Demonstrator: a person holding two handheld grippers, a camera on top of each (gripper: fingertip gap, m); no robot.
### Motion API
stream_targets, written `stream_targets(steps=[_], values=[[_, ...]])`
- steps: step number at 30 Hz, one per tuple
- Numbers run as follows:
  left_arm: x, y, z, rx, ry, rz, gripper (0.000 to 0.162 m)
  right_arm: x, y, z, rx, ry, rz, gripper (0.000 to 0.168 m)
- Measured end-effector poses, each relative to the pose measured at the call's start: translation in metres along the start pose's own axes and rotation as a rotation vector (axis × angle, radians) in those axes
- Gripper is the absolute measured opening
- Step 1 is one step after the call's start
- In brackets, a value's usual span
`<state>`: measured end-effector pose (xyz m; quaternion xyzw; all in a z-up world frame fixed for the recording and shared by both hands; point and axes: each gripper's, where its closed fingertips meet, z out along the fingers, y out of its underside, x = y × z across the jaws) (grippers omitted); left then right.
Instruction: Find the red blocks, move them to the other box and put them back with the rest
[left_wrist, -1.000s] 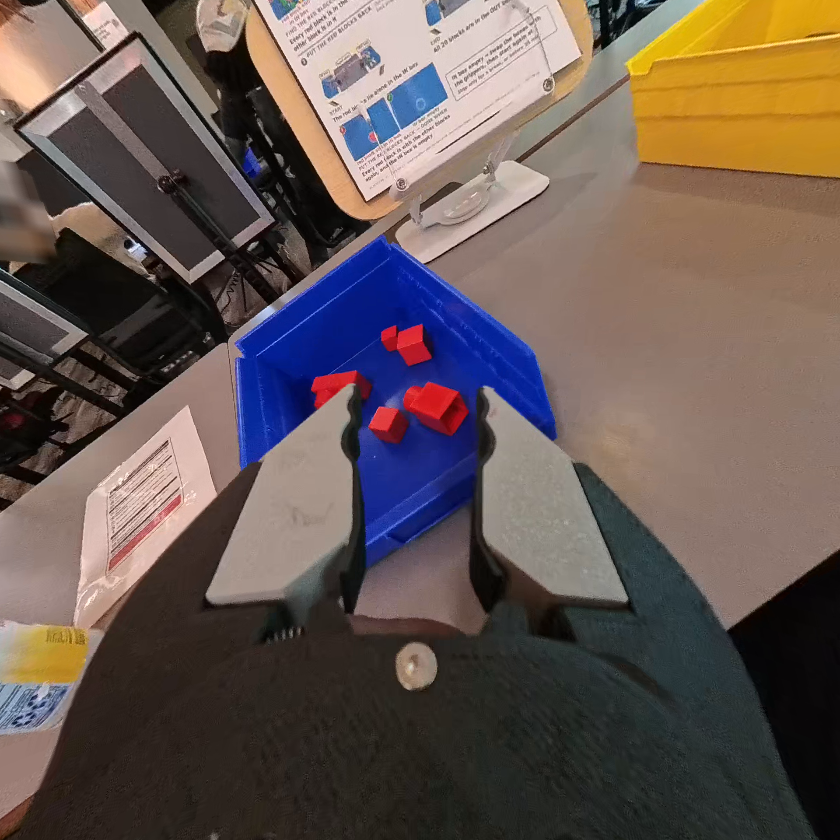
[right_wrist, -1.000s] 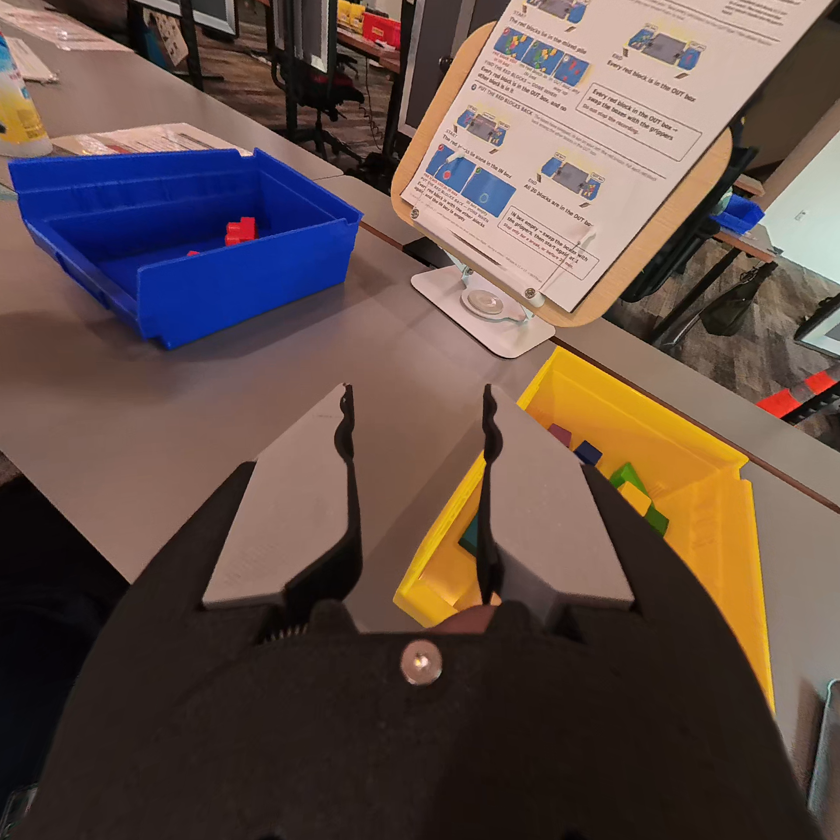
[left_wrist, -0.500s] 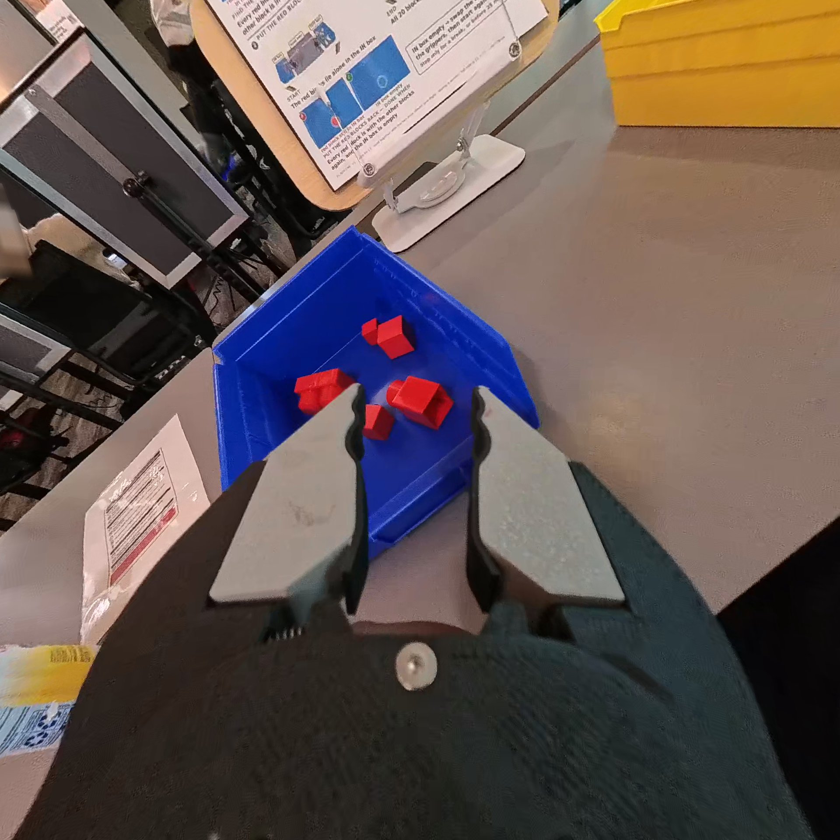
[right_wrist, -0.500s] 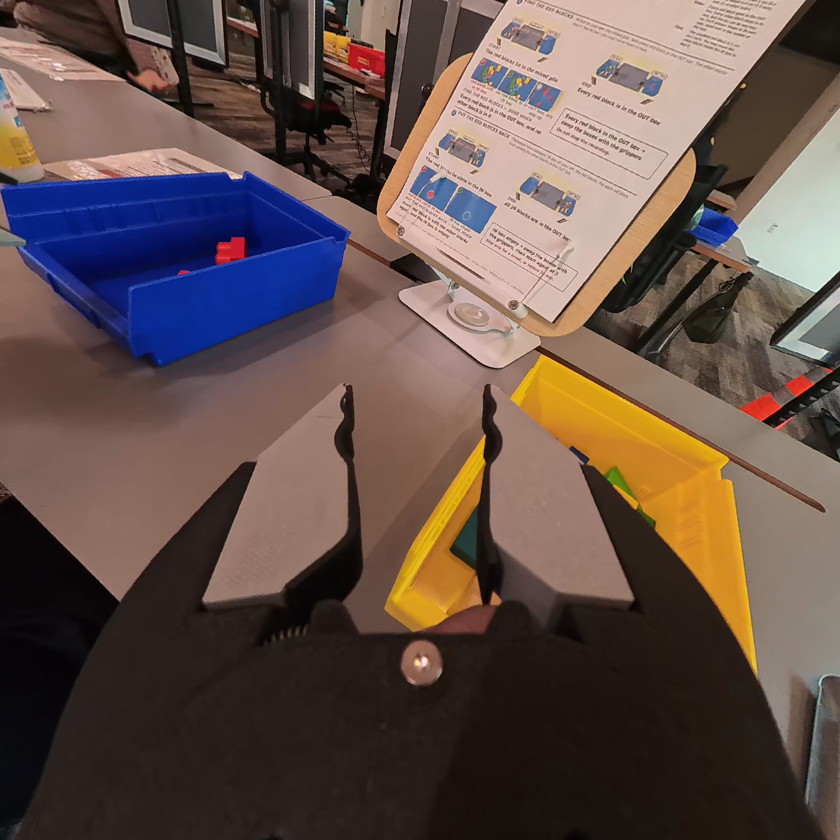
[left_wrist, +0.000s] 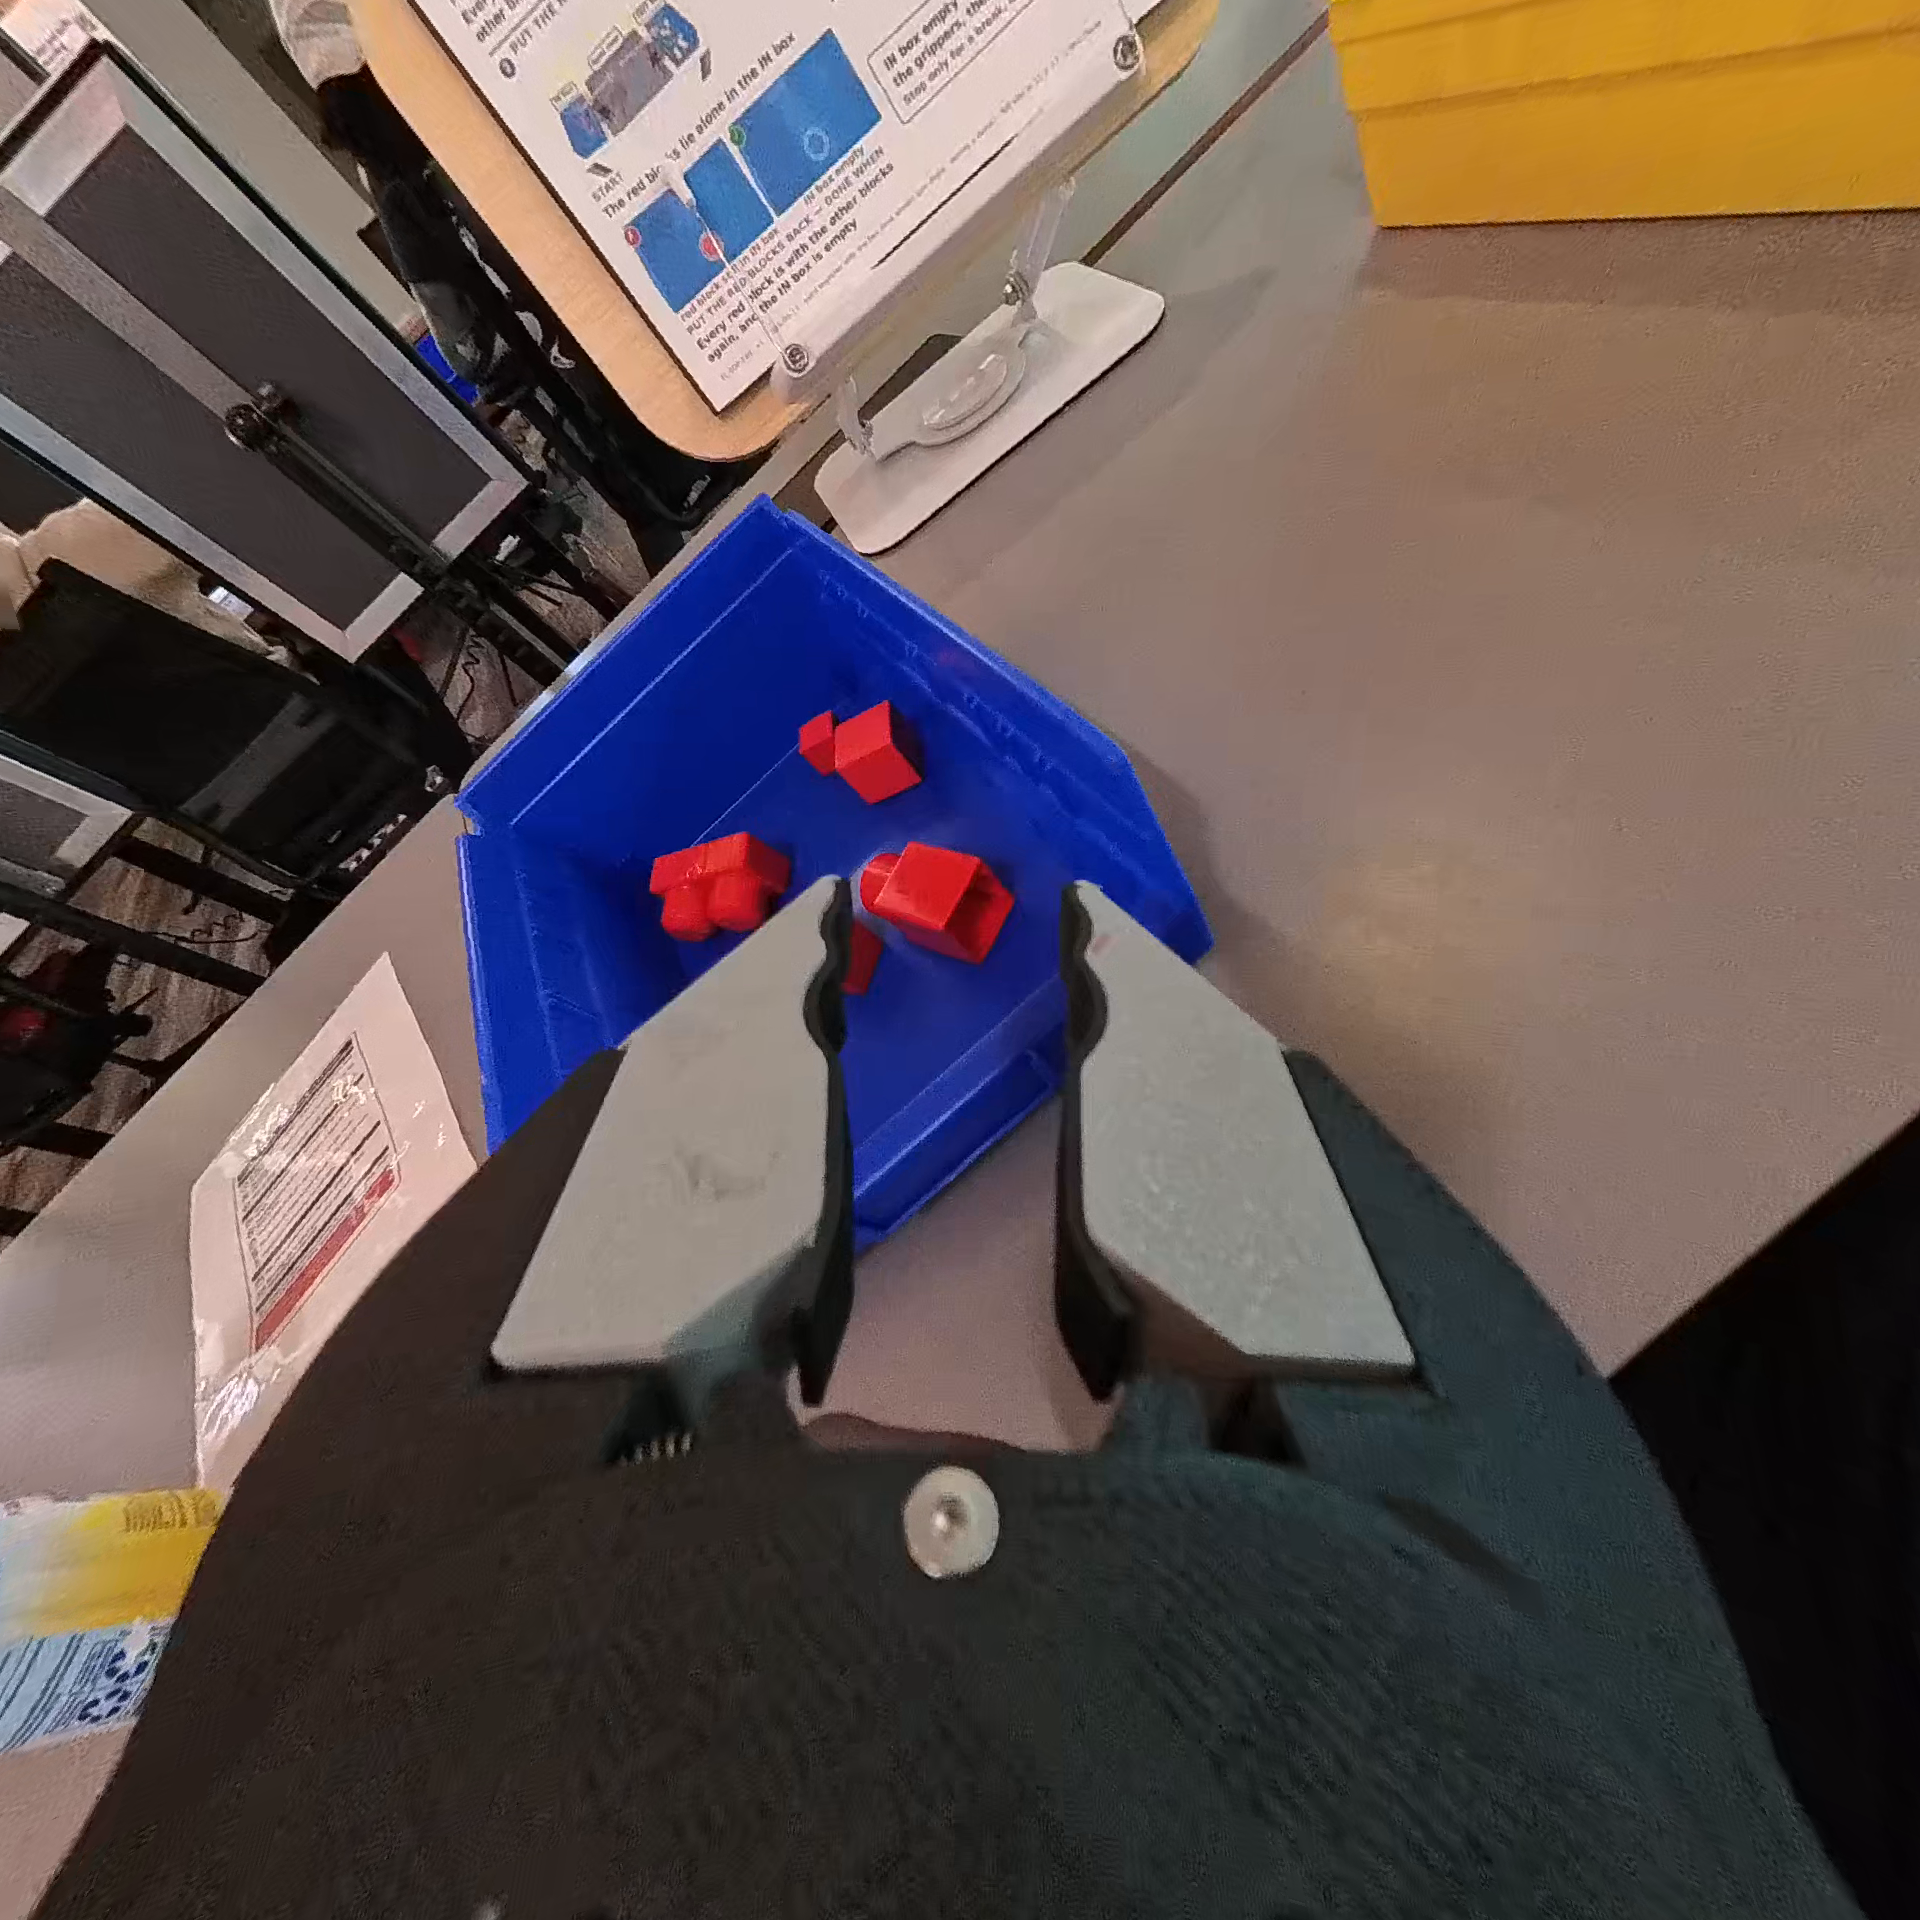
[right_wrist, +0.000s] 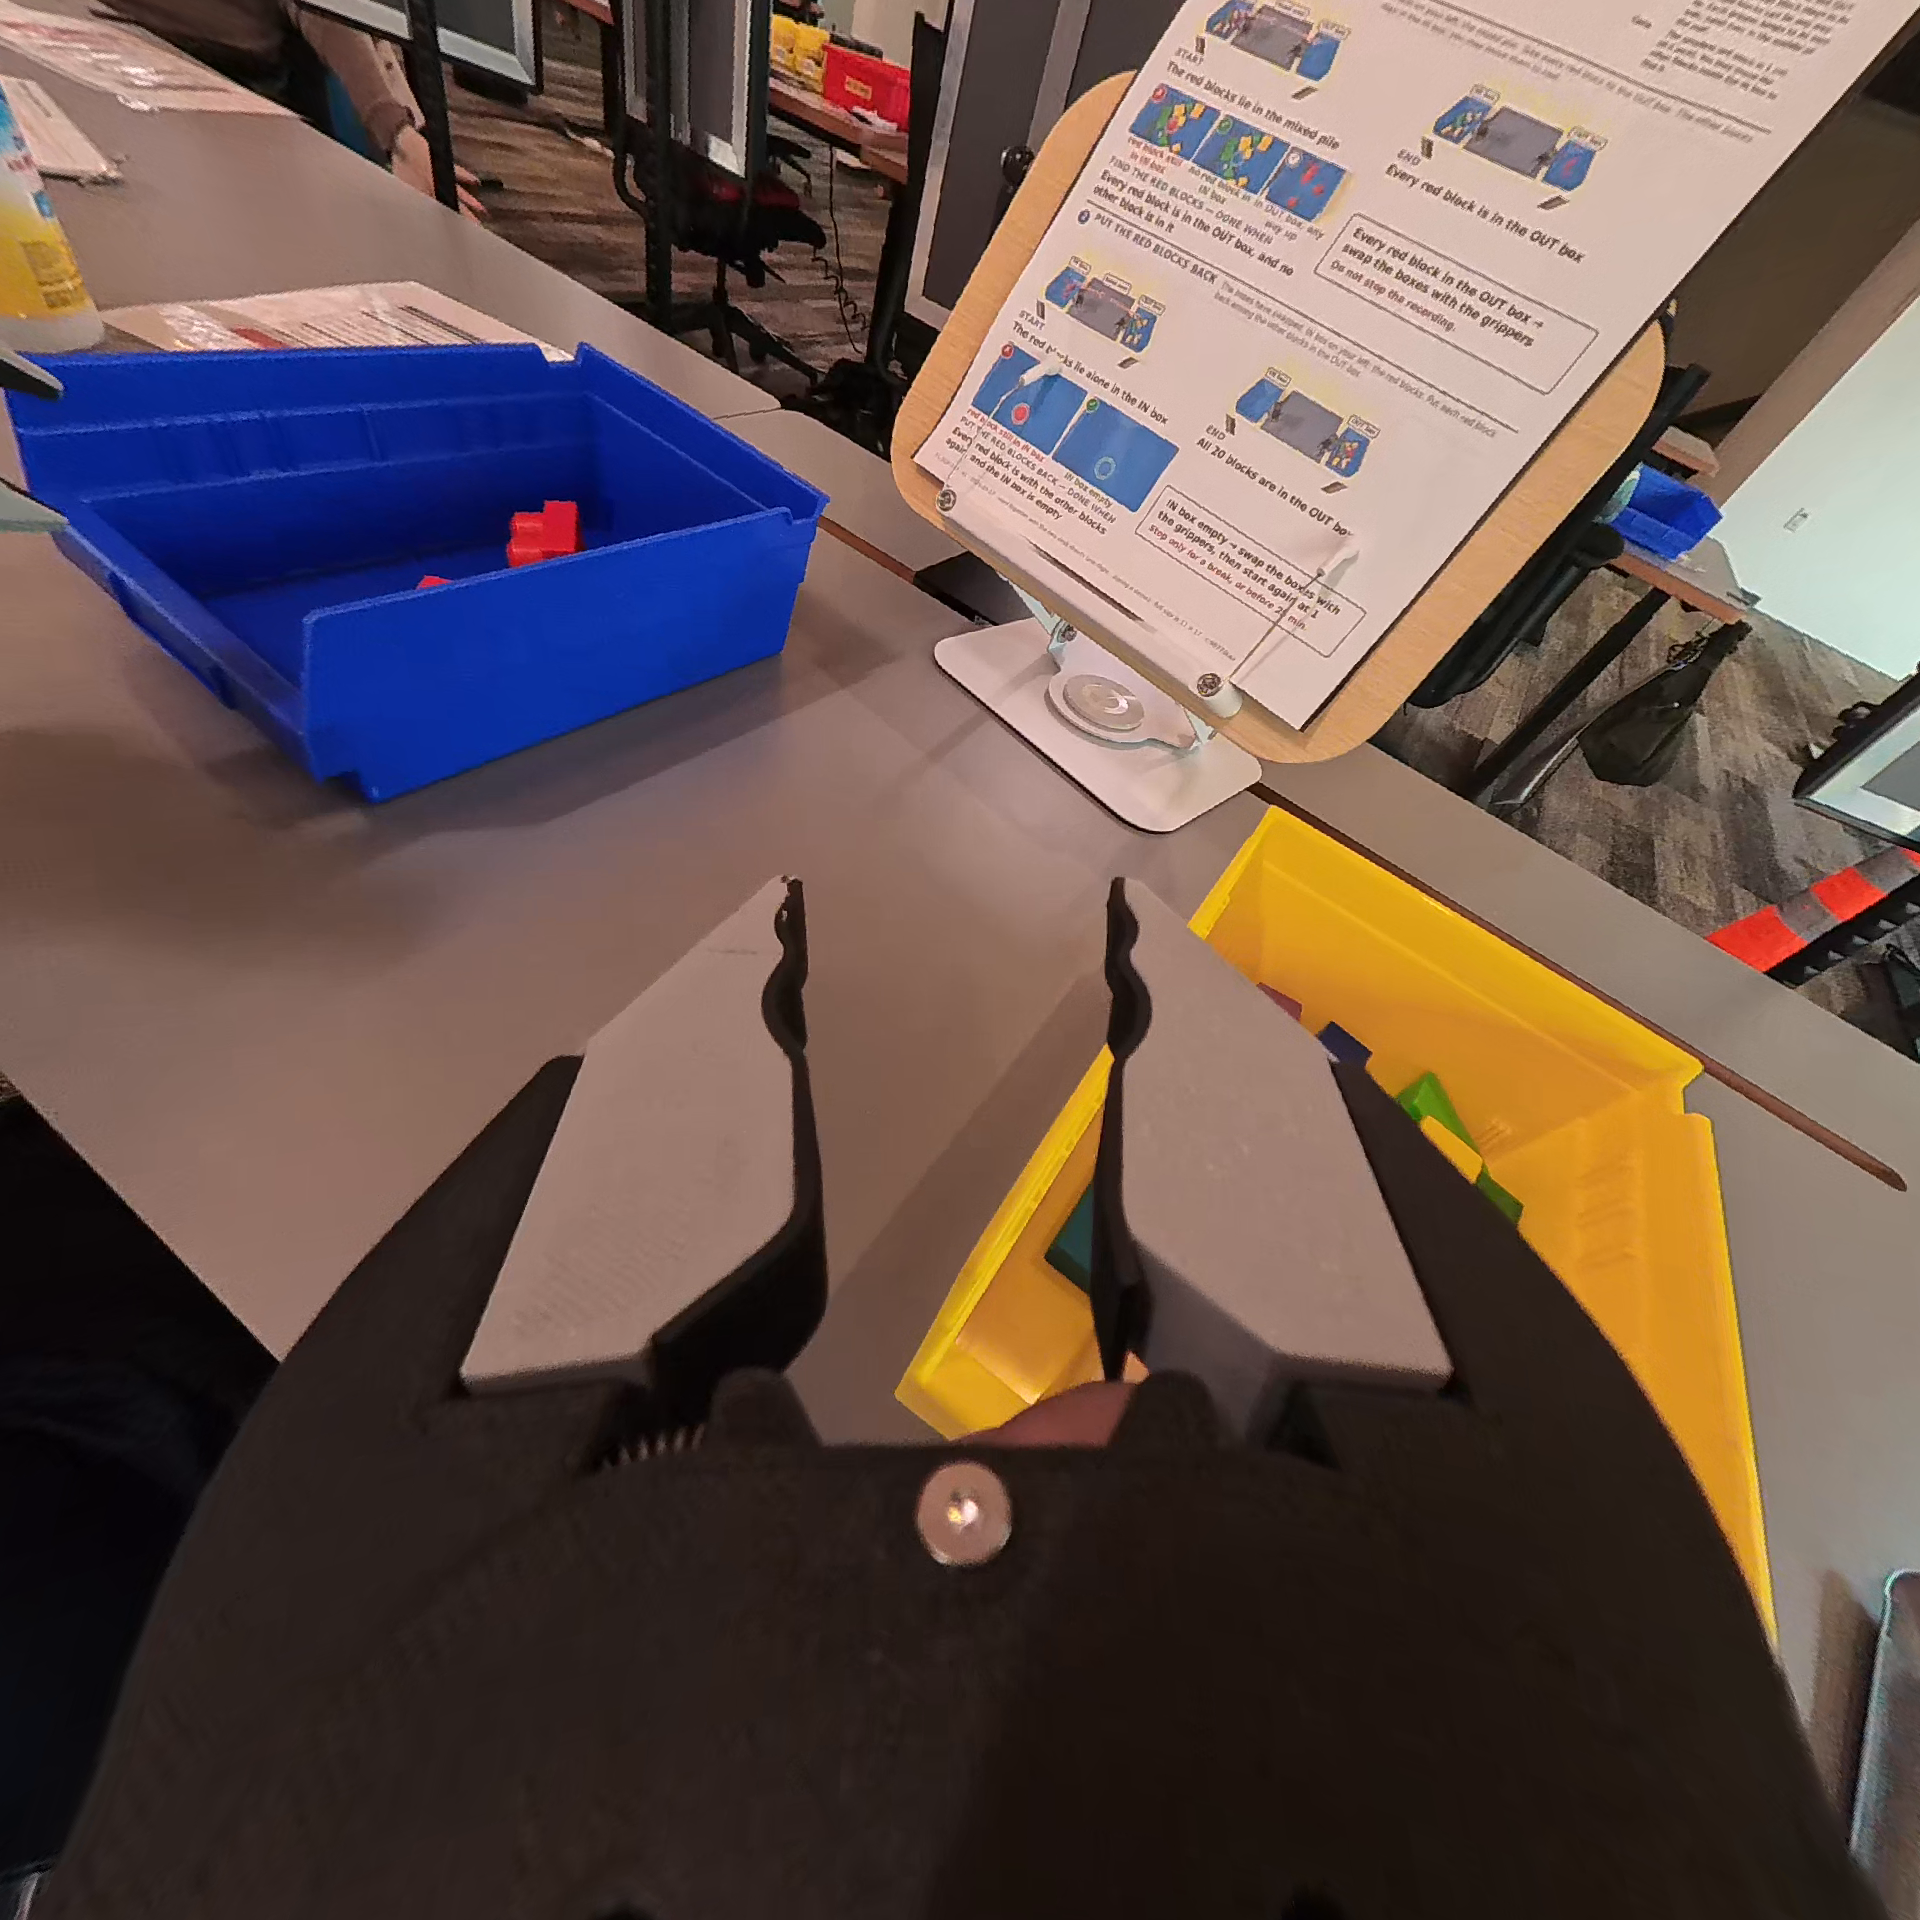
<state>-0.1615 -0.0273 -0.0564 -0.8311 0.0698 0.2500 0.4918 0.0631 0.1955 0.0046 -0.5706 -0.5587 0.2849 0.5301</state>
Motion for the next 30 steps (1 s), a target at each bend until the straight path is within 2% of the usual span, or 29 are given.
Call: stream_targets(steps=[15,20,30], values=[[-0.016,0.026,0.015,-0.068,-0.016,-0.103,0.036,0.001,0.007,0.006,-0.026,-0.004,-0.006,0.055],[-0.009,0.033,0.024,-0.063,0.078,-0.195,0.045,-0.001,0.008,0.007,-0.029,-0.006,-0.015,0.055],[-0.028,0.047,0.037,-0.074,0.005,-0.267,0.047,0.0,0.01,0.01,-0.037,0.003,-0.038,0.053]])
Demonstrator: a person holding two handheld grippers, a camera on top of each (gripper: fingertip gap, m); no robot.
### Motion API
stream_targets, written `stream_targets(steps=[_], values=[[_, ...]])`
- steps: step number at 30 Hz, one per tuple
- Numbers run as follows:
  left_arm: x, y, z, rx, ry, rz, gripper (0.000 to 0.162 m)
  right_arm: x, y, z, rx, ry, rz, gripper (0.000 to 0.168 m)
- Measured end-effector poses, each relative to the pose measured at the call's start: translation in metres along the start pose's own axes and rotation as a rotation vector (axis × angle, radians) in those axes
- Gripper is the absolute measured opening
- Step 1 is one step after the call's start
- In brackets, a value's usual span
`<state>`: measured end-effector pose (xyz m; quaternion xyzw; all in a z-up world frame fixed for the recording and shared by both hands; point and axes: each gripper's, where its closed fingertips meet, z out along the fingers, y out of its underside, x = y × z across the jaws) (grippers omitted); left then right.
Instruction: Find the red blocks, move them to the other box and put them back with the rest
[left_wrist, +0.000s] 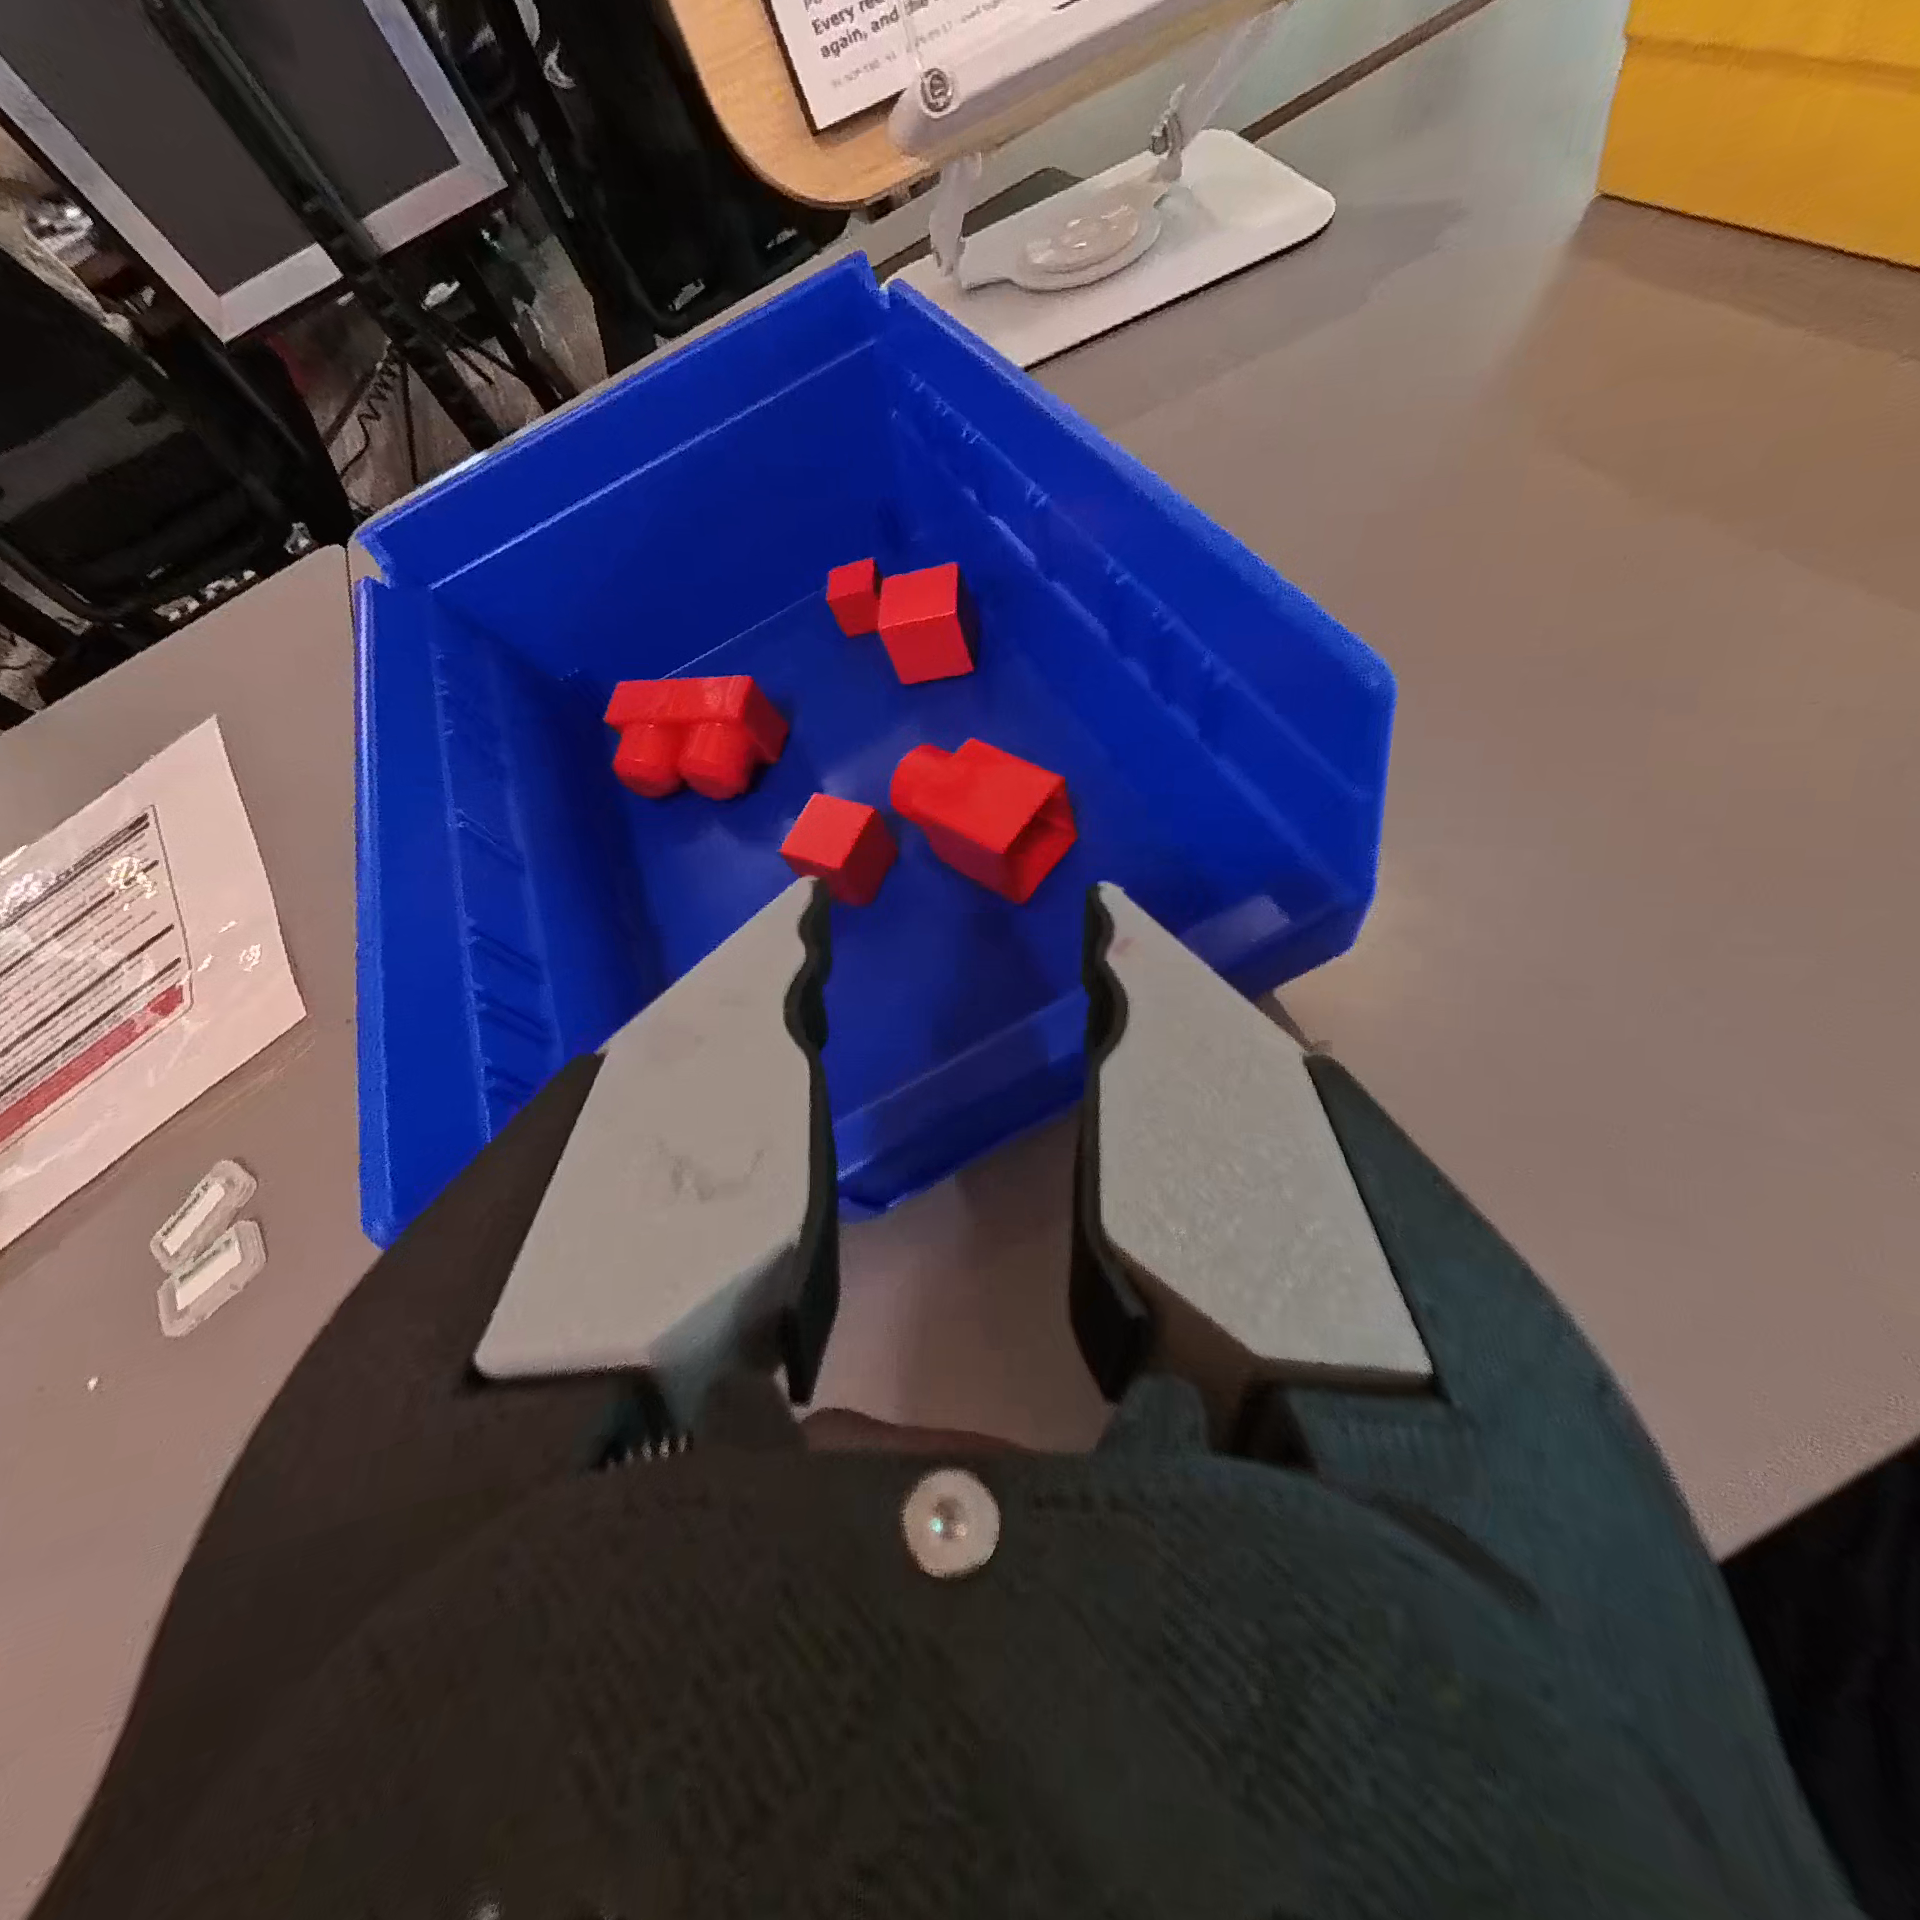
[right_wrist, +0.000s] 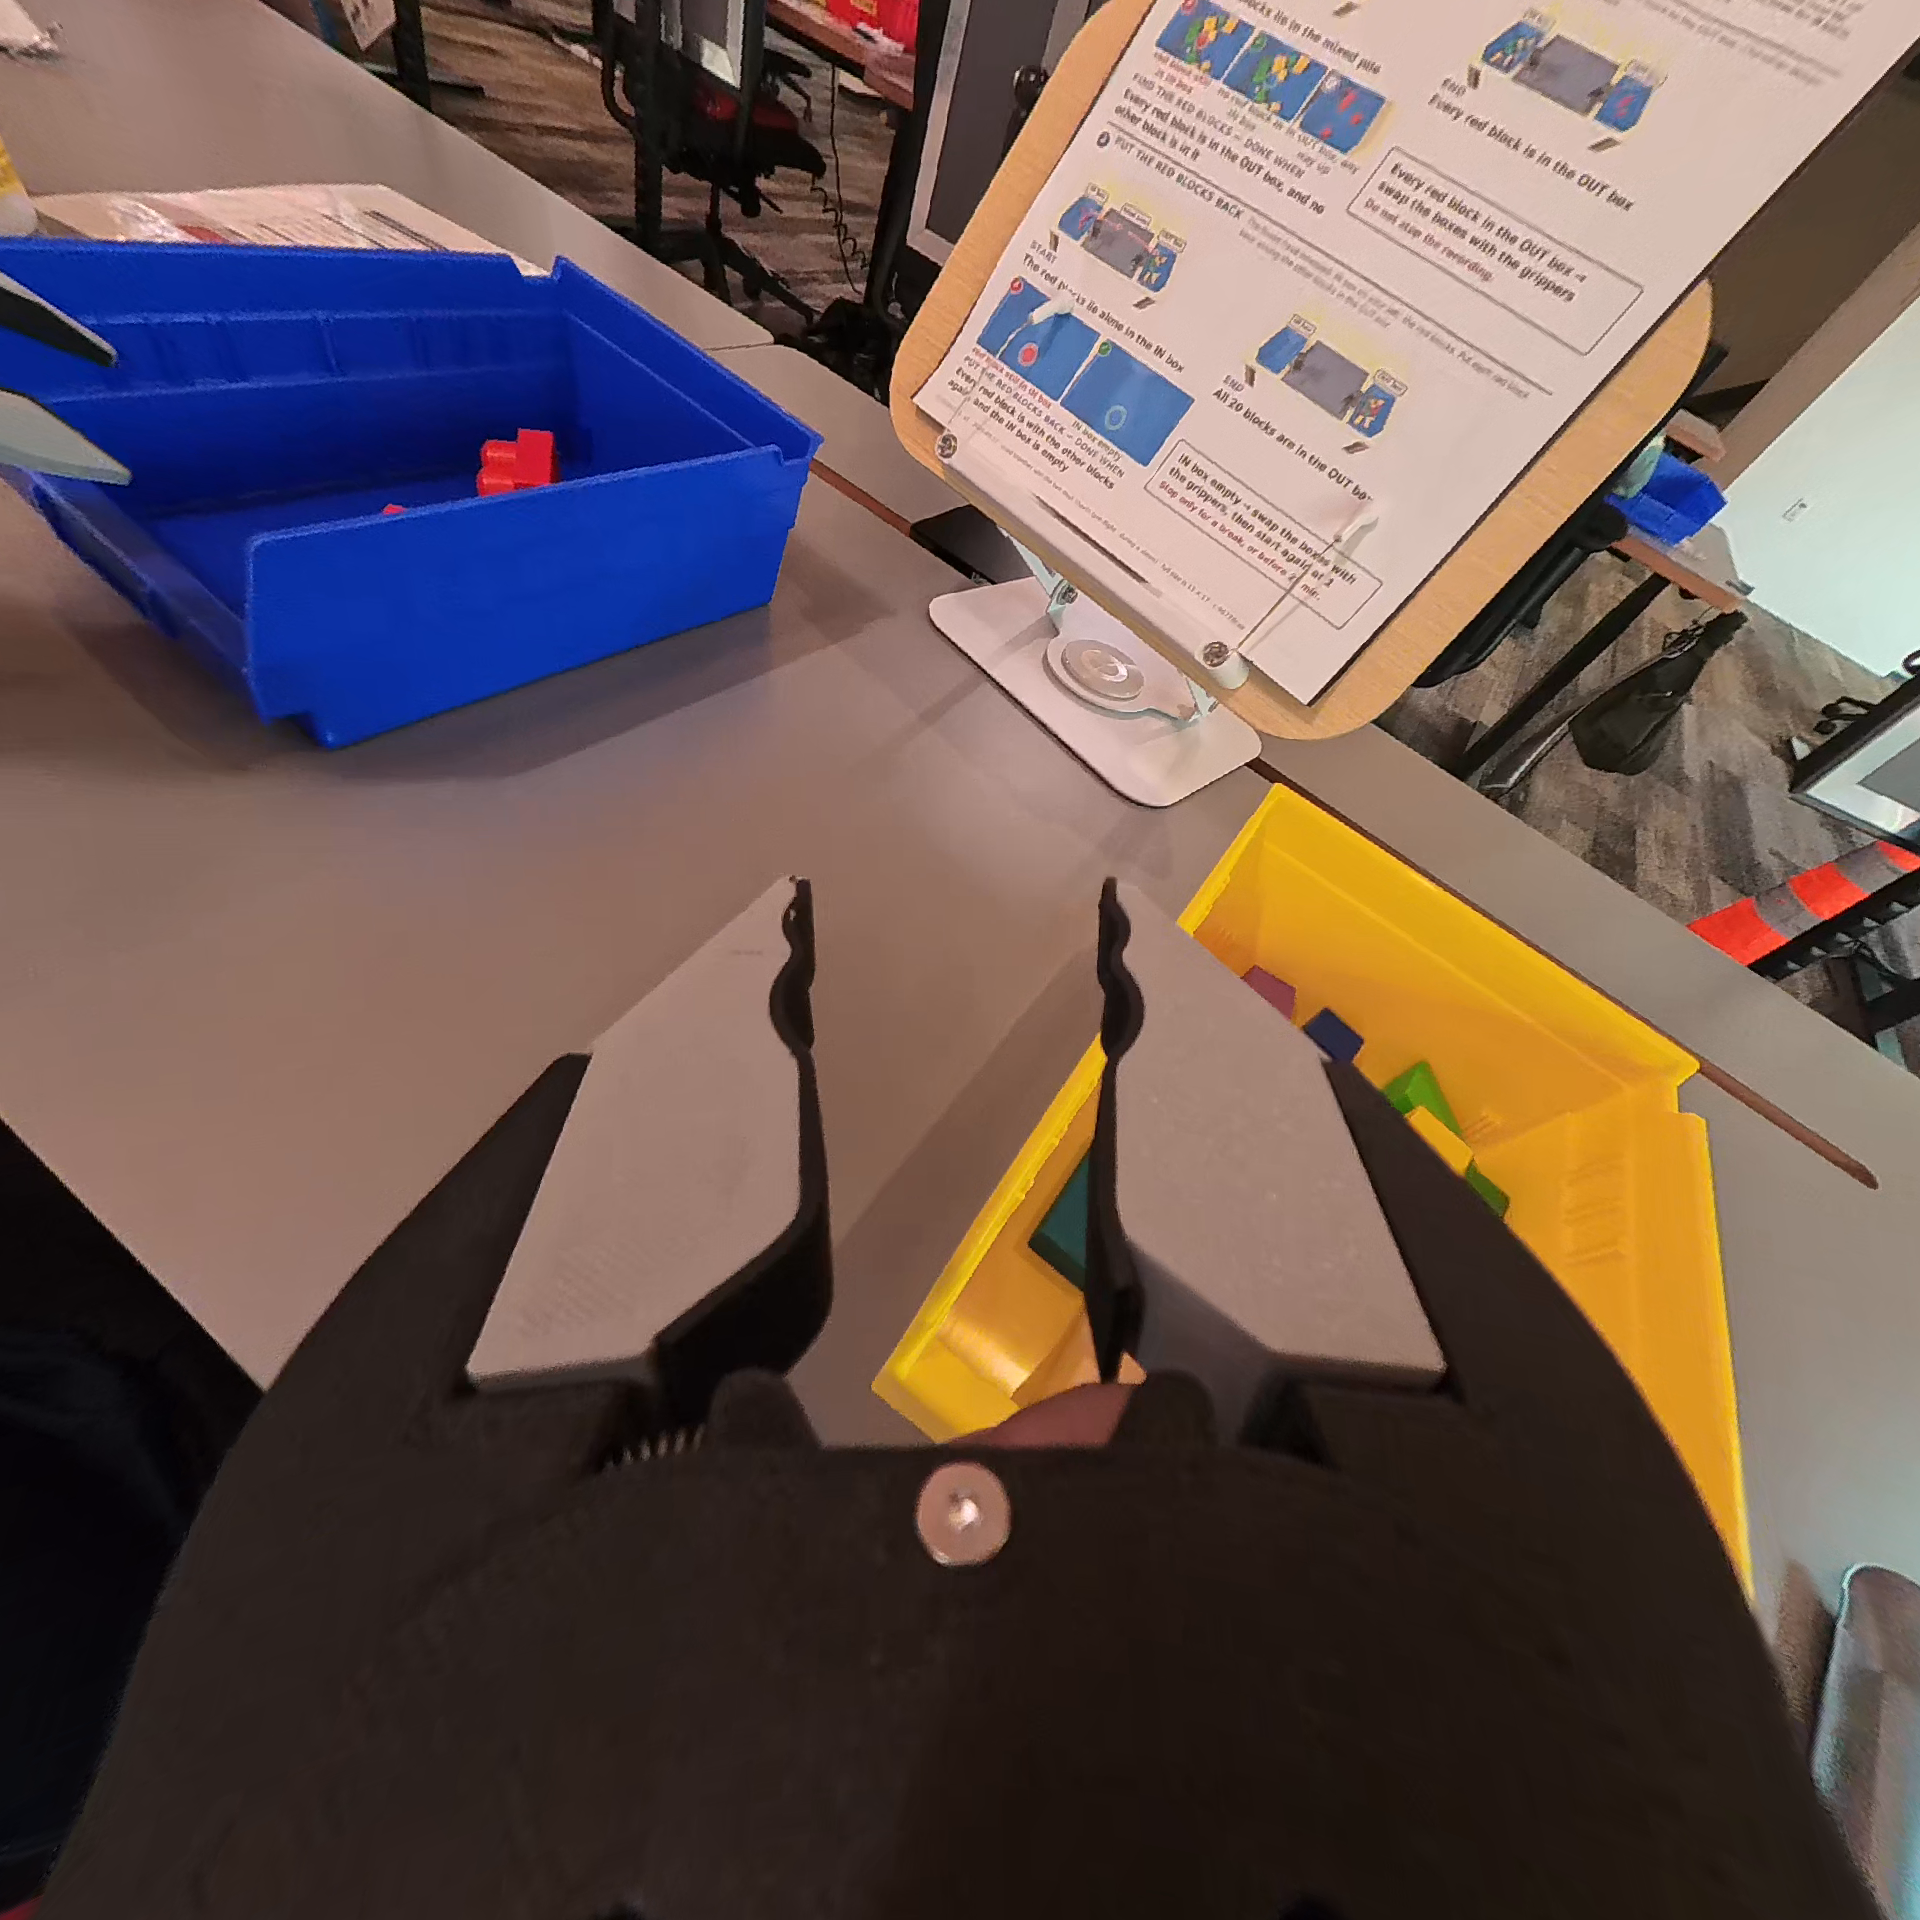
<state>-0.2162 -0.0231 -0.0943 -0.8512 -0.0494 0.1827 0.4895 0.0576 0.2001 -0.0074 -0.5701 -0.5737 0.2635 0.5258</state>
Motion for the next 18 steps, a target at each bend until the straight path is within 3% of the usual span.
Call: stream_targets(steps=[18], values=[[-0.005,0.008,0.012,-0.019,-0.039,-0.006,0.048,0.001,-0.003,-0.003,0.014,-0.009,0.008,0.052]])
